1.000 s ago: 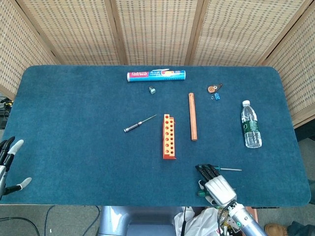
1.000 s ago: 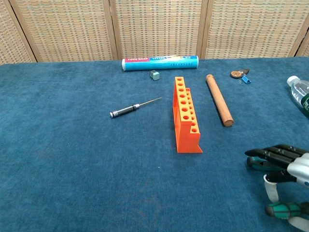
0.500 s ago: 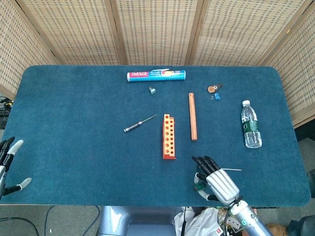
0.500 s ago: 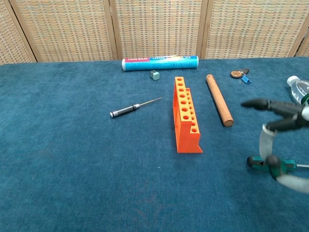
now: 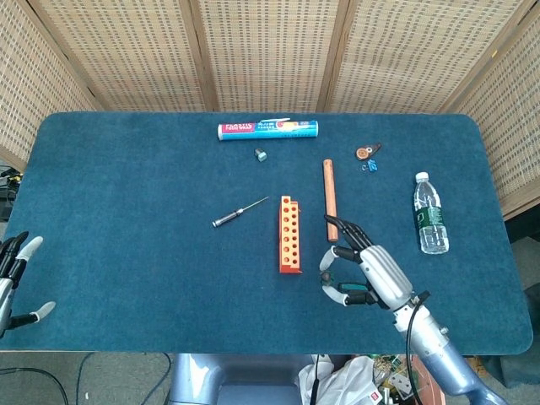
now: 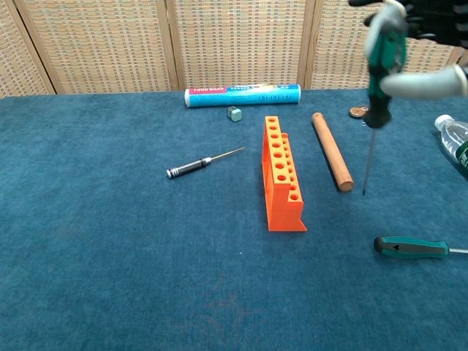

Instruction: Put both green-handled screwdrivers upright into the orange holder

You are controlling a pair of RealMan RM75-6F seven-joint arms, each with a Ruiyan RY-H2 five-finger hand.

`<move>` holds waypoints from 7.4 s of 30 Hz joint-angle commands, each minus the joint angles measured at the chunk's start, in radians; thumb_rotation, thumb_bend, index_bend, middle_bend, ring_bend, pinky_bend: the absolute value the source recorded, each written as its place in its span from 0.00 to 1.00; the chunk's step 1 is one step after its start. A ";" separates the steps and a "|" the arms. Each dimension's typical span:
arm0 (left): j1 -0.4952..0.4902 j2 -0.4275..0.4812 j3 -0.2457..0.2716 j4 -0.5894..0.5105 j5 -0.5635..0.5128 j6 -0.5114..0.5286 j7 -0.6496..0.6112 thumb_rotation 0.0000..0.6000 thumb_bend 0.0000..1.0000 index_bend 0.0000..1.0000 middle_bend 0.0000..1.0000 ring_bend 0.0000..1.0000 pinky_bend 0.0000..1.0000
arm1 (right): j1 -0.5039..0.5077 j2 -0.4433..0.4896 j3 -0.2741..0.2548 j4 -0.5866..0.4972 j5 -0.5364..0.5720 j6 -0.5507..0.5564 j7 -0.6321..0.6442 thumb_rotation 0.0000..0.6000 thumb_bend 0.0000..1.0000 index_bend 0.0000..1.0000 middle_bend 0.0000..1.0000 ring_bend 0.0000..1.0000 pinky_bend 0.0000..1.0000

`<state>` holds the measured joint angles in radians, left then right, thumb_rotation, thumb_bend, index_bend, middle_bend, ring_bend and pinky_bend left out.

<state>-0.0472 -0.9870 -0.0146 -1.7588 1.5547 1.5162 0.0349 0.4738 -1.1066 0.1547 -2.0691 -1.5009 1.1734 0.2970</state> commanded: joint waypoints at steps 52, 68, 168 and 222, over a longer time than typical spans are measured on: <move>-0.033 -0.022 -0.015 -0.020 -0.077 -0.057 0.077 1.00 0.00 0.00 0.00 0.00 0.00 | 0.256 -0.240 0.179 0.128 0.430 -0.153 -0.141 1.00 0.38 0.61 0.04 0.00 0.00; -0.034 -0.021 -0.014 -0.020 -0.075 -0.056 0.074 1.00 0.00 0.00 0.00 0.00 0.00 | 0.252 -0.257 0.176 0.160 0.433 -0.161 -0.132 1.00 0.38 0.62 0.04 0.00 0.00; -0.043 -0.037 -0.004 -0.024 -0.077 -0.069 0.114 1.00 0.00 0.00 0.00 0.00 0.00 | 0.202 -0.200 0.145 0.178 0.373 -0.207 -0.033 1.00 0.38 0.63 0.07 0.00 0.00; -0.066 -0.049 -0.012 -0.024 -0.122 -0.110 0.145 1.00 0.00 0.00 0.00 0.00 0.00 | 0.204 -0.382 0.085 0.433 0.301 -0.255 0.007 1.00 0.38 0.63 0.07 0.00 0.00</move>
<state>-0.1136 -1.0356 -0.0265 -1.7831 1.4324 1.4057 0.1802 0.6772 -1.4879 0.2395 -1.6363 -1.2005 0.9185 0.3048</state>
